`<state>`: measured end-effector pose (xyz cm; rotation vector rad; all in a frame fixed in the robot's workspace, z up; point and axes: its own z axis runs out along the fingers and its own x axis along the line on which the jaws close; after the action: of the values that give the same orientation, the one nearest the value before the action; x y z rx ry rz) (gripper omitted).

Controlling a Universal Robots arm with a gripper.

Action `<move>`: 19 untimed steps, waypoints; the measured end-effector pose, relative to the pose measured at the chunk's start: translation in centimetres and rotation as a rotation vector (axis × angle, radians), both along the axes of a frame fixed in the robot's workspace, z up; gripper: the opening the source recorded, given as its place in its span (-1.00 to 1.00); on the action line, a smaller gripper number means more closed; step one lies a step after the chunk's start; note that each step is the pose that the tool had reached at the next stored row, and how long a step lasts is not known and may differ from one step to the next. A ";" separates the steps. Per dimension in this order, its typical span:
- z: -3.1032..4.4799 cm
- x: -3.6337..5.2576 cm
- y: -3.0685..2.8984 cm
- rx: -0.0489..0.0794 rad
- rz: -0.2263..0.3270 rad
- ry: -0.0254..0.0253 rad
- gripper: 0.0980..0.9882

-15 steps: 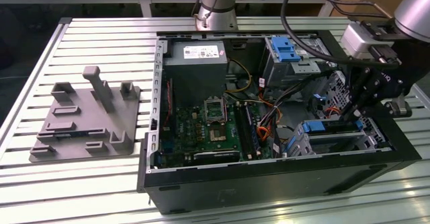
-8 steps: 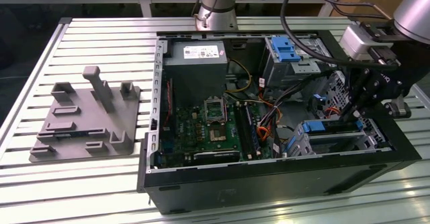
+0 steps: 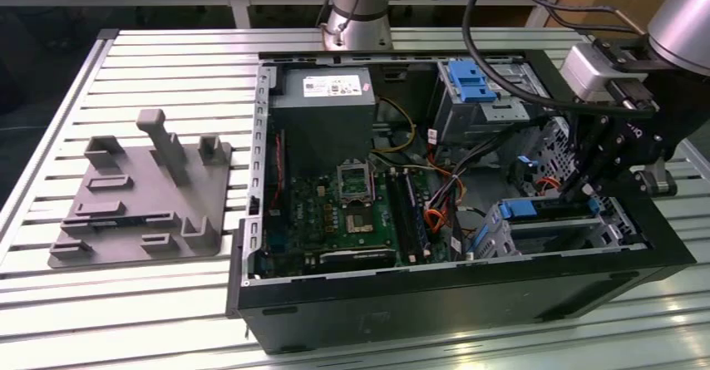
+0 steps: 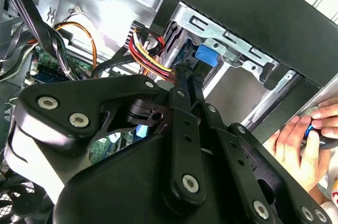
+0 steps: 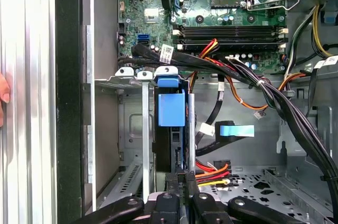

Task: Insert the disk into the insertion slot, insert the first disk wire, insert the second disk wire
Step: 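Insert the first disk wire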

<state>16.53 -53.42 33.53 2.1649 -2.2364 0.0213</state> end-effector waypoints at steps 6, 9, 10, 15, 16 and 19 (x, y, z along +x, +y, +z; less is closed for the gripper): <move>-0.12 0.00 0.00 0.000 0.000 0.0000 -0.85; -0.18 0.00 0.00 0.000 0.000 0.0000 -0.85; -0.20 0.00 0.00 0.000 0.000 0.0000 -0.85; -0.39 0.00 0.00 0.000 0.000 0.0000 -0.85; -0.44 0.00 0.00 0.000 0.000 0.0001 -0.85; -0.60 0.00 0.00 0.000 0.000 0.0005 -0.85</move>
<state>16.53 -53.42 32.94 2.1645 -2.2362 0.0208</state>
